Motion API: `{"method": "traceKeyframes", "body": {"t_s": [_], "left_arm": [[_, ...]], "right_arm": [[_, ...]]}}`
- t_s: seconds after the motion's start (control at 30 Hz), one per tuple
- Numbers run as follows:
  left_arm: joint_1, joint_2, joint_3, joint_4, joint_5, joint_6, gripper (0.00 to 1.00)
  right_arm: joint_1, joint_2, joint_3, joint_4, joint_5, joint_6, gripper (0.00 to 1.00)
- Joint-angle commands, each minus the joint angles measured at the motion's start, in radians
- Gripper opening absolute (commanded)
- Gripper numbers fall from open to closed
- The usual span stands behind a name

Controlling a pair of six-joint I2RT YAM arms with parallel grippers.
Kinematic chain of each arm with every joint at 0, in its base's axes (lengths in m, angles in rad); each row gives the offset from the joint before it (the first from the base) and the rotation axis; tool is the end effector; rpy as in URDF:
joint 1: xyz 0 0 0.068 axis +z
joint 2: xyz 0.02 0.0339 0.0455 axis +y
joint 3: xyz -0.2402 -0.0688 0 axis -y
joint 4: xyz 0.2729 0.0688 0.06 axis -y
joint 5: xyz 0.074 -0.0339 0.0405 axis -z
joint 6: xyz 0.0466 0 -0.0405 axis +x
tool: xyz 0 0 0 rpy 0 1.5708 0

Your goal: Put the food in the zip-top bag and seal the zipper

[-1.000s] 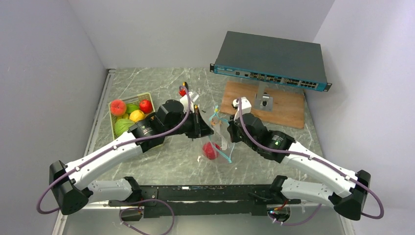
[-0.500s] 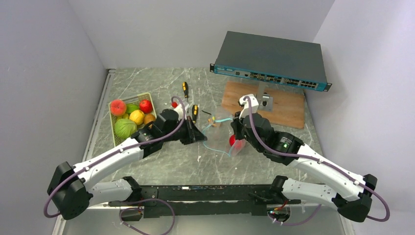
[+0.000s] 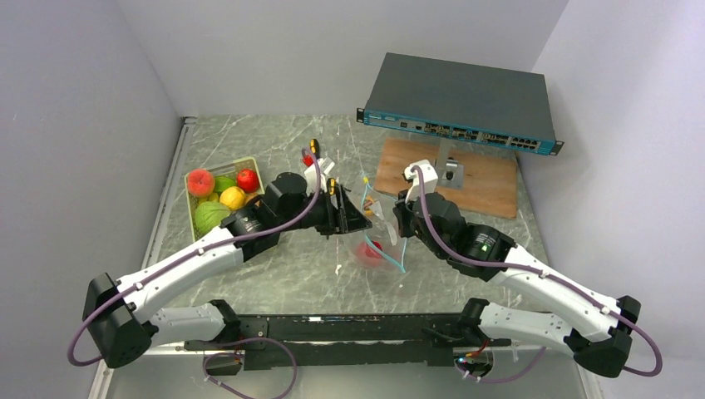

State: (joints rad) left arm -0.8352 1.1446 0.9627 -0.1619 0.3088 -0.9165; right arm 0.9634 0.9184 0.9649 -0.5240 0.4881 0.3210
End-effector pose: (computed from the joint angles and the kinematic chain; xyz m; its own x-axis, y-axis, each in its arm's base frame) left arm 0.1985 -0.2404 0.3019 -0.8505 -0.1868 -0.4917 0.3673 0.4583 -0.8094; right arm 0.1585 0.1897 0.3241 -0.4027 -0.0911 -0.9108 -0.3799 0.9219 0.0757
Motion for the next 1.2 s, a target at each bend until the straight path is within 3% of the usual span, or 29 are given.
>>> {"method": "traceKeyframes", "body": {"t_s": [0.0, 0.07, 0.27, 0.47, 0.9, 1.17], "left_arm": [[-0.002, -0.061, 0.001, -0.047, -0.044, 0.075, 0.81], [-0.003, -0.093, 0.033, -0.128, -0.102, 0.141, 0.99], [0.003, -0.196, 0.107, -0.391, -0.348, 0.254, 1.00], [0.046, -0.340, 0.059, -0.524, -0.522, 0.226, 1.00], [0.191, -0.367, -0.029, -0.721, -0.632, 0.185, 1.00], [0.317, -0.348, -0.087, -0.760, -0.648, 0.203, 1.00]], "right_arm": [[-0.003, -0.023, 0.000, 0.027, -0.009, -0.018, 0.00], [-0.003, -0.025, 0.004, 0.021, -0.012, -0.019, 0.00], [-0.004, -0.035, 0.009, 0.016, -0.020, -0.025, 0.00], [-0.003, -0.039, 0.026, 0.001, -0.009, -0.034, 0.00], [-0.002, -0.078, 0.145, -0.215, 0.134, -0.070, 0.00], [-0.003, -0.045, 0.007, -0.081, 0.011, -0.034, 0.00]]}}
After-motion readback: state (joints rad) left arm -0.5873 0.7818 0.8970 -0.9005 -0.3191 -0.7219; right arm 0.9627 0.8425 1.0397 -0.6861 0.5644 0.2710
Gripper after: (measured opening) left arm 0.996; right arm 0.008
